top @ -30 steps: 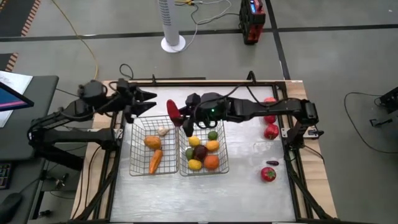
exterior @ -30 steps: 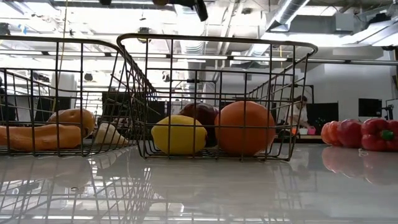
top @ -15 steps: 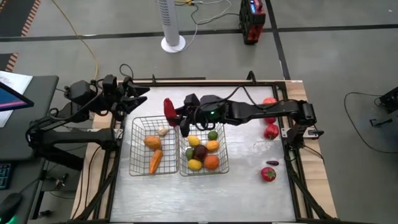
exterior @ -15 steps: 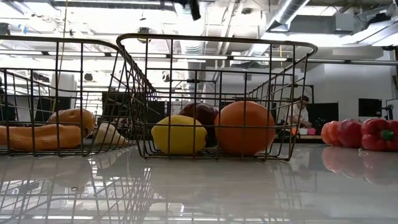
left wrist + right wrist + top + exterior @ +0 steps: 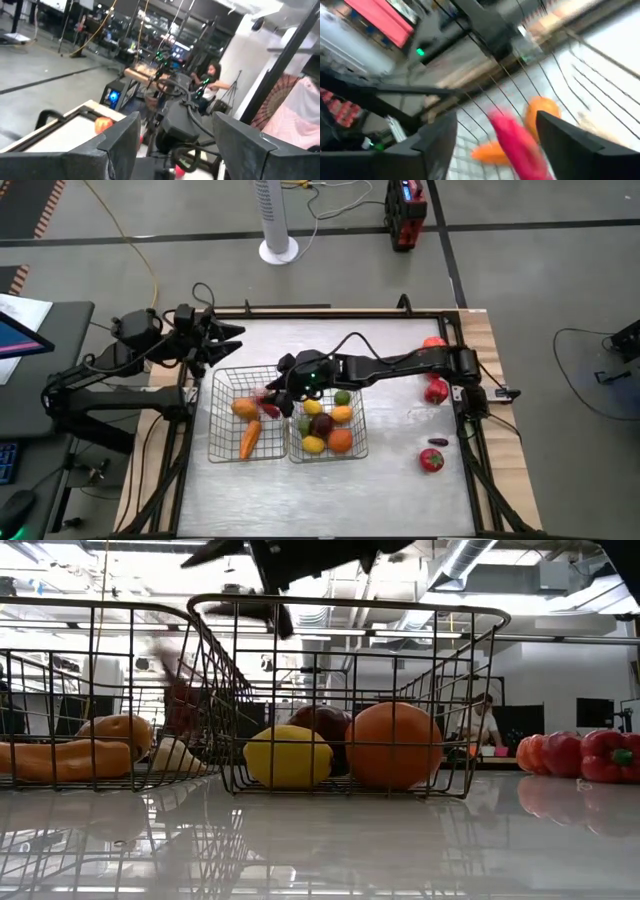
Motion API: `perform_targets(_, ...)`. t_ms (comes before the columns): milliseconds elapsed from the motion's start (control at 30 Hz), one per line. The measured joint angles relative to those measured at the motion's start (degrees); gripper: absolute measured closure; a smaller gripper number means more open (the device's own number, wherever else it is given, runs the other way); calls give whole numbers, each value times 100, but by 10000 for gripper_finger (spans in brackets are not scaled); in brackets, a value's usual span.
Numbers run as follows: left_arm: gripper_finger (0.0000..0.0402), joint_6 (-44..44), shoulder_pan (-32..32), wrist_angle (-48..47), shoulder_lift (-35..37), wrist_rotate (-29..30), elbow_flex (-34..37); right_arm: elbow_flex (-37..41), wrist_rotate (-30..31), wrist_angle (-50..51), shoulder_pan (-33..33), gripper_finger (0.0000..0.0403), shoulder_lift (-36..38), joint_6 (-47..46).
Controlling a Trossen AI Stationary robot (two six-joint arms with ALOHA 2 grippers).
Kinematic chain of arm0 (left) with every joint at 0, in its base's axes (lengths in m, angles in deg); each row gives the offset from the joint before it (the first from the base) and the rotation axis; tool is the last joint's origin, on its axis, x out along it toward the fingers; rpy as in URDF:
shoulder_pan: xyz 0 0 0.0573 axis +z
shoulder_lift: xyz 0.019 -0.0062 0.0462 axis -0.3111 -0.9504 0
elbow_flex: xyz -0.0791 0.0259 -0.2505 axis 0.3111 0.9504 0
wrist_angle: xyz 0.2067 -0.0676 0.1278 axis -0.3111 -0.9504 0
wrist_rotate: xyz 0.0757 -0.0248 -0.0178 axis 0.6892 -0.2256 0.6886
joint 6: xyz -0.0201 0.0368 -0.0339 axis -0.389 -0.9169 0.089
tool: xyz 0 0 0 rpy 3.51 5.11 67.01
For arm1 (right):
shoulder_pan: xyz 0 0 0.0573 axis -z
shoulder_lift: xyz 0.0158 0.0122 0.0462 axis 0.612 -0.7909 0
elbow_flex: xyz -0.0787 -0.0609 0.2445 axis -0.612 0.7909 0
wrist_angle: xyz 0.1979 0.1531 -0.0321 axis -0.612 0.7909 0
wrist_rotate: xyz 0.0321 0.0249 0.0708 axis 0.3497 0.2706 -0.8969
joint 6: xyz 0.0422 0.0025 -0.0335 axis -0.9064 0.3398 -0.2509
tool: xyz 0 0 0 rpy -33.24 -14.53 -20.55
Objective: Sort produce into baskets
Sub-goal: Put the red bell pepper into the left basket
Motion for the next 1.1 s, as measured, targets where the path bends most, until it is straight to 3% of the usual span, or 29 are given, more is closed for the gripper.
perform_targets(100, 168, -105, 0, -241, -39, 16, -2, 11, -129, 227, 98, 70, -4, -14)
perform_targets(200, 168, -260, 0, -705, -81, 72, -2, 18, -199, 1477, 296, 56, 281, -198)
perform_targets(533, 168, -1027, 0, -2686, -724, 423, -2, 3, 846, 5193, 737, 84, 1765, 169)
perform_targets(667, 168, -1153, 0, -2717, -960, 388, -2, 3, 1178, 6870, 702, 90, 2244, 176)
perform_targets(867, 168, -1361, 0, -2330, -1008, 418, -2, 11, 1153, 8846, 655, 91, 2613, 160)
perform_targets(1100, 168, -1627, 0, -1985, -885, 484, -4, 769, 948, 9064, 1007, 92, 2962, 190)
